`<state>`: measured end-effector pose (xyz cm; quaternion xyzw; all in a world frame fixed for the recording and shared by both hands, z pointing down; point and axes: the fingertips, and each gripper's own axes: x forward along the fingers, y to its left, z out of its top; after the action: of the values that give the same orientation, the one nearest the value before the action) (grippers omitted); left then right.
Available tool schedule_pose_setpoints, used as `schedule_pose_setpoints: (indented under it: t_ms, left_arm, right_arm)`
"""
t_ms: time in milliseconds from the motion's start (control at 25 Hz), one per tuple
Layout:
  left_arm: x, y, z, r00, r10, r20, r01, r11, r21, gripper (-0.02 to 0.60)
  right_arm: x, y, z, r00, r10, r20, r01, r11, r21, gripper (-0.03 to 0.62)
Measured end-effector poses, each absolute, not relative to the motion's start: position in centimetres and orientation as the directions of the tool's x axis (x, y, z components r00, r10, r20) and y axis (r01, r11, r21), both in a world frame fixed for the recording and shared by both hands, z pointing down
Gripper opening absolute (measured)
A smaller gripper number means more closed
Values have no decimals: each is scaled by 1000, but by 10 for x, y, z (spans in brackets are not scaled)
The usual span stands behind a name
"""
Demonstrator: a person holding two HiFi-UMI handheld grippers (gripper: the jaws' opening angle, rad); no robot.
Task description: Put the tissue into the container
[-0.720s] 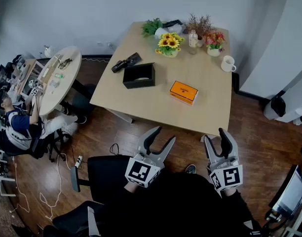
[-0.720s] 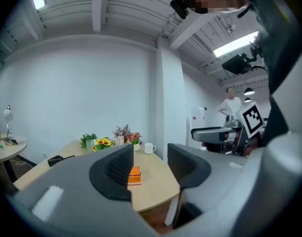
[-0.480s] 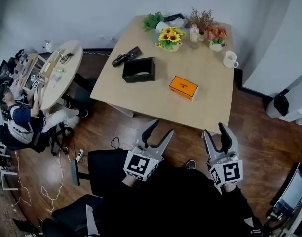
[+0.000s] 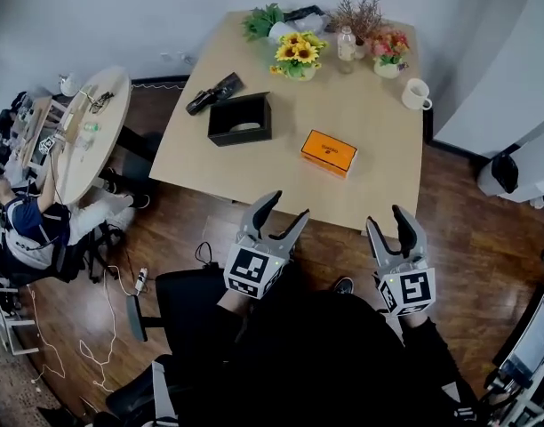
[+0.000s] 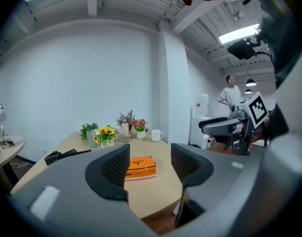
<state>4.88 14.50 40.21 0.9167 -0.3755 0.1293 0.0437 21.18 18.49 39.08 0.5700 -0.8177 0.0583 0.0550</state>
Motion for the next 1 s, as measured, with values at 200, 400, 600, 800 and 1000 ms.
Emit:
schedule_pose_setpoints:
  t_ms: [200, 400, 600, 800, 1000]
  left_arm:
    - [32, 86, 426, 738, -601, 305, -621, -783, -38, 259]
    - [20, 40, 448, 796, -504, 336, -532, -846, -7, 276]
    - [12, 15, 471, 838, -414, 357, -454, -890, 35, 281]
    - [10, -4, 496, 856, -349, 382, -399, -915, 58, 282]
    - [16, -20, 511, 860, -316, 401, -358, -933, 32, 282]
  right_arm:
    - [193, 138, 414, -255, -940, 226, -966, 260, -7, 227]
    - [173, 103, 433, -165, -938, 306, -984, 178, 16, 225]
    - [160, 80, 451, -85, -926, 369, -995, 101, 24, 227]
    - [153, 67, 469, -31, -901, 432, -997, 61, 56, 225]
    - [155, 57, 487, 6, -875, 483, -996, 35, 77, 225]
